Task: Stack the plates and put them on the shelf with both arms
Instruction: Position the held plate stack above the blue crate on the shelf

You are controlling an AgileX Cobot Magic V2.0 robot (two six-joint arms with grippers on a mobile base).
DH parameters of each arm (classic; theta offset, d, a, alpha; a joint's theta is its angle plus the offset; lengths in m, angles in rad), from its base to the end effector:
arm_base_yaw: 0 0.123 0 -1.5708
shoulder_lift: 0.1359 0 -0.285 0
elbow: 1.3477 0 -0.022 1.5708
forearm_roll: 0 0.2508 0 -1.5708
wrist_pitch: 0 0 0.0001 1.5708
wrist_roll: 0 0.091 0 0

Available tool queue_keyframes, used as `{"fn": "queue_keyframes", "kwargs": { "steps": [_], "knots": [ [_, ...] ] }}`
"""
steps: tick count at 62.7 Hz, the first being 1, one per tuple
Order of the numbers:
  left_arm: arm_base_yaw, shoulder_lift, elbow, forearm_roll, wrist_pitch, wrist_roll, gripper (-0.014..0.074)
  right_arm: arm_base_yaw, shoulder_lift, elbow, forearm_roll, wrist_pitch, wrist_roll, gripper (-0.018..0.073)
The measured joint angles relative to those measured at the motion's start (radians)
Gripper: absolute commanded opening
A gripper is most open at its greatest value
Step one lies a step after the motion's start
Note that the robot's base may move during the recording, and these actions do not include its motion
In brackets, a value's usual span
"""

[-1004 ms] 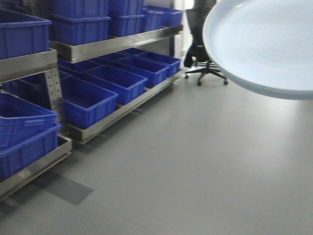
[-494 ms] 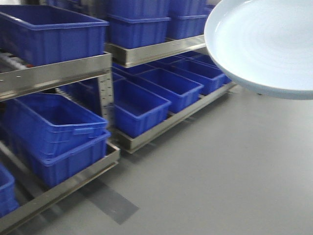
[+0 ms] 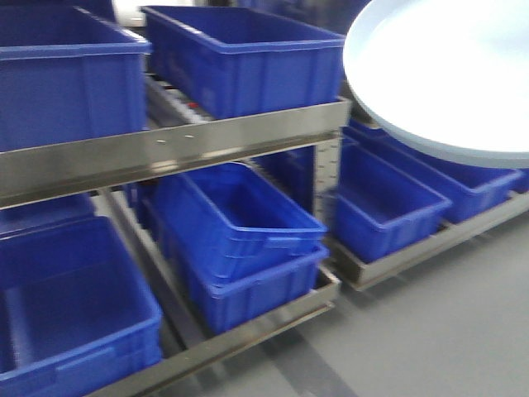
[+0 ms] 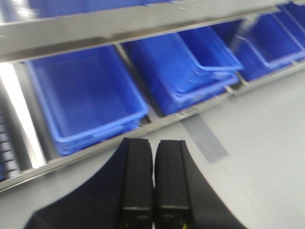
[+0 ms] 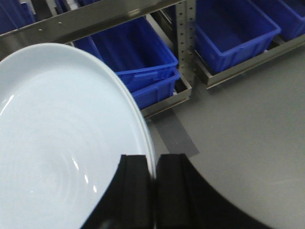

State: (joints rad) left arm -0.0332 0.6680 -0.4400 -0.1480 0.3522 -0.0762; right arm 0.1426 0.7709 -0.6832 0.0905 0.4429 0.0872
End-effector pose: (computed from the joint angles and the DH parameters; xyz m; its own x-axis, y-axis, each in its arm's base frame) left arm 0.1336 -0.0091 0.2720 -0.4757 -0.1976 -0.8571 -0.0241 0.9770 -0.2119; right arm 0.1552 0.0259 0.3304 -0.4469 0.1056 -0.8883 -0.1030 0.9803 0.1684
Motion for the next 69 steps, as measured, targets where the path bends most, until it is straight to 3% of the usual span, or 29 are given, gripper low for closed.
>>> {"fn": "queue_keyframes", "kwargs": {
  "steps": [69],
  "knots": [
    [0.0, 0.0, 0.0, 0.0, 0.0, 0.0, 0.009, 0.0, 0.0, 0.0, 0.0, 0.0, 0.0, 0.0056]
  ]
}}
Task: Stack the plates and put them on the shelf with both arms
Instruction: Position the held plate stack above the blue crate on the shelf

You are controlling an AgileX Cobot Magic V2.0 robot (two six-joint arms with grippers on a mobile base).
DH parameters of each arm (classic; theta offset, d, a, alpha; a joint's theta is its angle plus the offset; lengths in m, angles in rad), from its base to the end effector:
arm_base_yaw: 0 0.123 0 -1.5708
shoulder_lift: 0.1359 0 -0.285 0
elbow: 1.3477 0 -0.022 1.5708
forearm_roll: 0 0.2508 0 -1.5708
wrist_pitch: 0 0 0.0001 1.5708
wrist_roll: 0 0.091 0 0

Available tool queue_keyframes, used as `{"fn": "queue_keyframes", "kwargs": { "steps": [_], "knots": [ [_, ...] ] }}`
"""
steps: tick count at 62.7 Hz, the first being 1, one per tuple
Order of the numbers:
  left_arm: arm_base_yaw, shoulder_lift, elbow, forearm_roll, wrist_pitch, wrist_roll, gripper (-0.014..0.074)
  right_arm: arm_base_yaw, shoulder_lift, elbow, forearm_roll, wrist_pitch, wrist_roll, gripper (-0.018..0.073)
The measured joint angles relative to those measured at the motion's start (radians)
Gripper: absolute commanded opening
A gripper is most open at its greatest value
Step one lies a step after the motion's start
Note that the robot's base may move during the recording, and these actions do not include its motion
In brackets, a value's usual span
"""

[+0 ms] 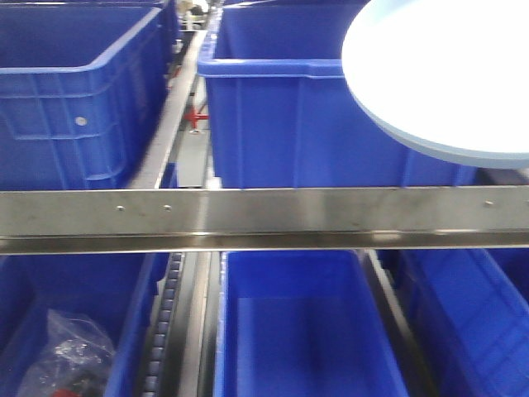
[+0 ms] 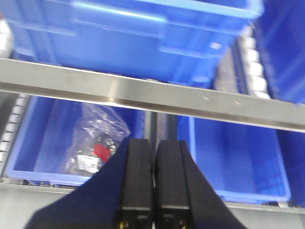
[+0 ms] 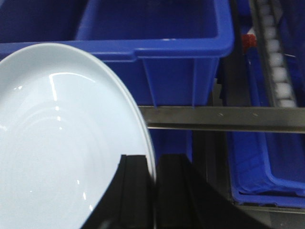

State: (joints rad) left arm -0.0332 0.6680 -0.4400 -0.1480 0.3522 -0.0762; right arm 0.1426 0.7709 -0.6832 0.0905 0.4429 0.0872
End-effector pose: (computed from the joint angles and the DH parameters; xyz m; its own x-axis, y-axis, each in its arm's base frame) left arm 0.1336 -0.0091 0.2720 -0.4757 -0.1976 -0.8571 -0.0241 0.9770 -0.2119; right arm 0.1552 0.0259 0.3304 -0.4469 0.1056 -0.8883 -0.1030 0.9803 0.1684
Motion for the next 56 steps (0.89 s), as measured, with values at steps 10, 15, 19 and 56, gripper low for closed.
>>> {"fn": "queue_keyframes", "kwargs": {
  "steps": [10, 15, 19, 56],
  "knots": [
    [0.0, 0.0, 0.0, 0.0, 0.0, 0.0, 0.009, 0.0, 0.0, 0.0, 0.0, 0.0, 0.0, 0.0056],
    [0.0, 0.0, 0.0, 0.0, 0.0, 0.0, 0.009, 0.0, 0.0, 0.0, 0.0, 0.0, 0.0, 0.0056],
    [0.0, 0.0, 0.0, 0.0, 0.0, 0.0, 0.009, 0.0, 0.0, 0.0, 0.0, 0.0, 0.0, 0.0056],
    [0.0, 0.0, 0.0, 0.0, 0.0, 0.0, 0.009, 0.0, 0.0, 0.0, 0.0, 0.0, 0.0, 0.0056]
  ]
}}
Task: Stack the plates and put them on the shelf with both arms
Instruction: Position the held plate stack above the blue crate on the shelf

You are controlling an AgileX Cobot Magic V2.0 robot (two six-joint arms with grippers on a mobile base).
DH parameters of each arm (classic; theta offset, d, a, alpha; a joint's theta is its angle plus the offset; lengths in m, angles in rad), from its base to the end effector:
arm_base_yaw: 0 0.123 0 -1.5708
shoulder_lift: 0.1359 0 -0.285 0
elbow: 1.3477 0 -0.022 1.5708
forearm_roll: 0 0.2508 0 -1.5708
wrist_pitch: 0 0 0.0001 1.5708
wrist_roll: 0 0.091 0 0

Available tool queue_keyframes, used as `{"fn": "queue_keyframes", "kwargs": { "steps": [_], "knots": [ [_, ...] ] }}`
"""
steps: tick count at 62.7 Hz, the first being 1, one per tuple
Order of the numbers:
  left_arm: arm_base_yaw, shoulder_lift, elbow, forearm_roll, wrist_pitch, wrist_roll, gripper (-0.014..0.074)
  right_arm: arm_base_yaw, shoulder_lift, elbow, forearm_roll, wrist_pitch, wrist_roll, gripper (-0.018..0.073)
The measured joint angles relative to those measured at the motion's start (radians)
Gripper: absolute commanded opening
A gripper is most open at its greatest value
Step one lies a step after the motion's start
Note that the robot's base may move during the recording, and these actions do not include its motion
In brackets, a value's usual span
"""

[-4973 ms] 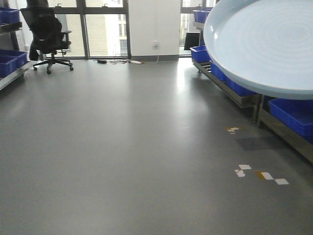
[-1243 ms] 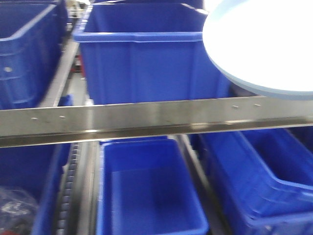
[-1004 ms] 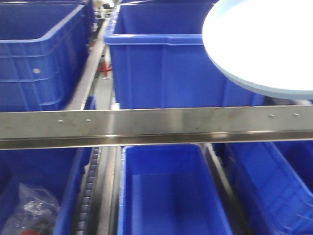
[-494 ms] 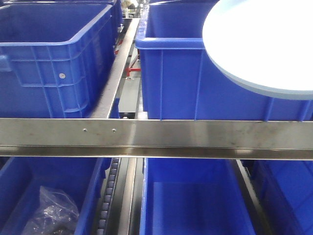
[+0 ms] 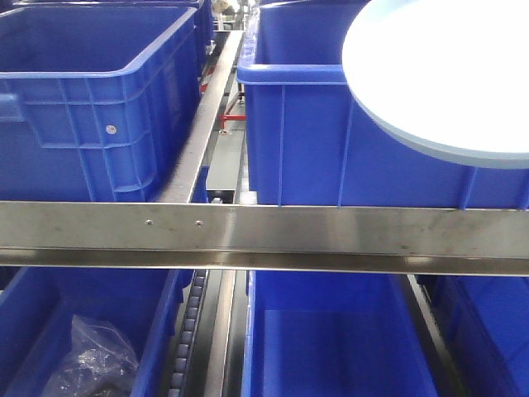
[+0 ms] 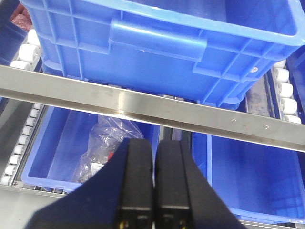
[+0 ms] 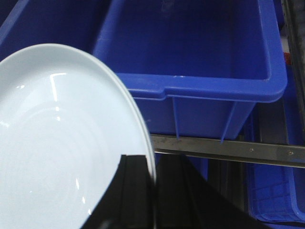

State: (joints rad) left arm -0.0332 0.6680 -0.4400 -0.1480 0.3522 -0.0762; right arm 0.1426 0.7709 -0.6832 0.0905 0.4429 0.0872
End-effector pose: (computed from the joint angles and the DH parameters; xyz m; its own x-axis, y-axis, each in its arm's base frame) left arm 0.1336 -0.0091 0.2720 -0.4757 -0.1976 -0.8571 -0.0241 0.9770 -0.2119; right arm 0.1552 0.0259 0.3304 -0.4469 0.1056 -0.8883 -0.1030 0.9803 0.1684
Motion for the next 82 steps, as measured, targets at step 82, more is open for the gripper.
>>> {"fn": "queue_keyframes", "kwargs": {
  "steps": [82],
  "knots": [
    [0.0, 0.0, 0.0, 0.0, 0.0, 0.0, 0.009, 0.0, 0.0, 0.0, 0.0, 0.0, 0.0, 0.0056]
  ]
}}
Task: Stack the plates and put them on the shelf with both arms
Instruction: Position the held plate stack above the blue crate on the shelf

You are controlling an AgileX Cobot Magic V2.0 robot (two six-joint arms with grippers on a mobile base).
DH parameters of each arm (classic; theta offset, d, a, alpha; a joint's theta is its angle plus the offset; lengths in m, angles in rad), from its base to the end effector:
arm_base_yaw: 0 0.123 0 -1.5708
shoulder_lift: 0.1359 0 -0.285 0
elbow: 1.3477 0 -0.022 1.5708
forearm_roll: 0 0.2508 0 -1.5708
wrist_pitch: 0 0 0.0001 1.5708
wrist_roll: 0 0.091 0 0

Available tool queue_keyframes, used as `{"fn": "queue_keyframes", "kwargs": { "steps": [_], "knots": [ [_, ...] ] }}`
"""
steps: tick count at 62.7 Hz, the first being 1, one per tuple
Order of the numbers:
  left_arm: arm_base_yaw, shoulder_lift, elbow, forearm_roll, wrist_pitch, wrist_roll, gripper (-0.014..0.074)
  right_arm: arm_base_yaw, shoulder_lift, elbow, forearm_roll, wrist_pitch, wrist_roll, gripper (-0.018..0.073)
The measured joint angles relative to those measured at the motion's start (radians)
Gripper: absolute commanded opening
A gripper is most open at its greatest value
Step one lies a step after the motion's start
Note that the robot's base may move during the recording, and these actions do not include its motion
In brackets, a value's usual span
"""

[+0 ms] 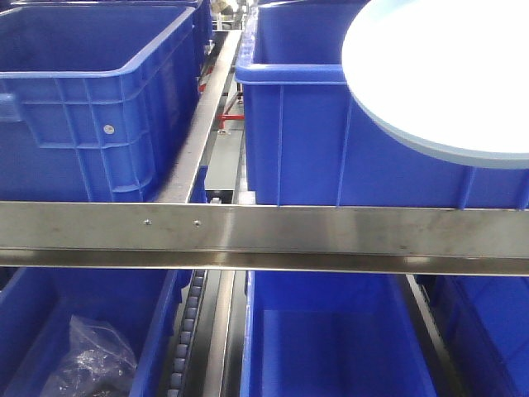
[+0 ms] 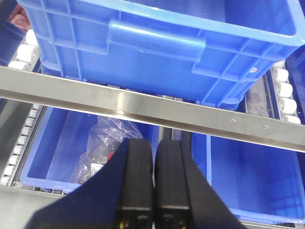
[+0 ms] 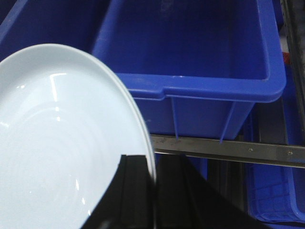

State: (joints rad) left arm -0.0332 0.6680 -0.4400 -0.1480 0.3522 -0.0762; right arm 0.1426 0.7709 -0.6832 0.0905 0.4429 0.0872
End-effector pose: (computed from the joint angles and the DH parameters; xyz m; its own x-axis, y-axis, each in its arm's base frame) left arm 0.1336 -0.0091 0.2720 -0.4757 -0.1976 -0.8571 -0.0241 0.9770 -0.2119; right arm 0.1552 0.0259 0.3304 -0.4469 0.1056 -0.8883 -0.1030 0.9803 0.1684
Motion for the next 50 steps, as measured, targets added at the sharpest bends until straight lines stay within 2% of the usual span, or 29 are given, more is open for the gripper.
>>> {"fn": "queue_keyframes", "kwargs": {
  "steps": [50],
  "knots": [
    [0.0, 0.0, 0.0, 0.0, 0.0, 0.0, 0.009, 0.0, 0.0, 0.0, 0.0, 0.0, 0.0, 0.0056]
  ]
}}
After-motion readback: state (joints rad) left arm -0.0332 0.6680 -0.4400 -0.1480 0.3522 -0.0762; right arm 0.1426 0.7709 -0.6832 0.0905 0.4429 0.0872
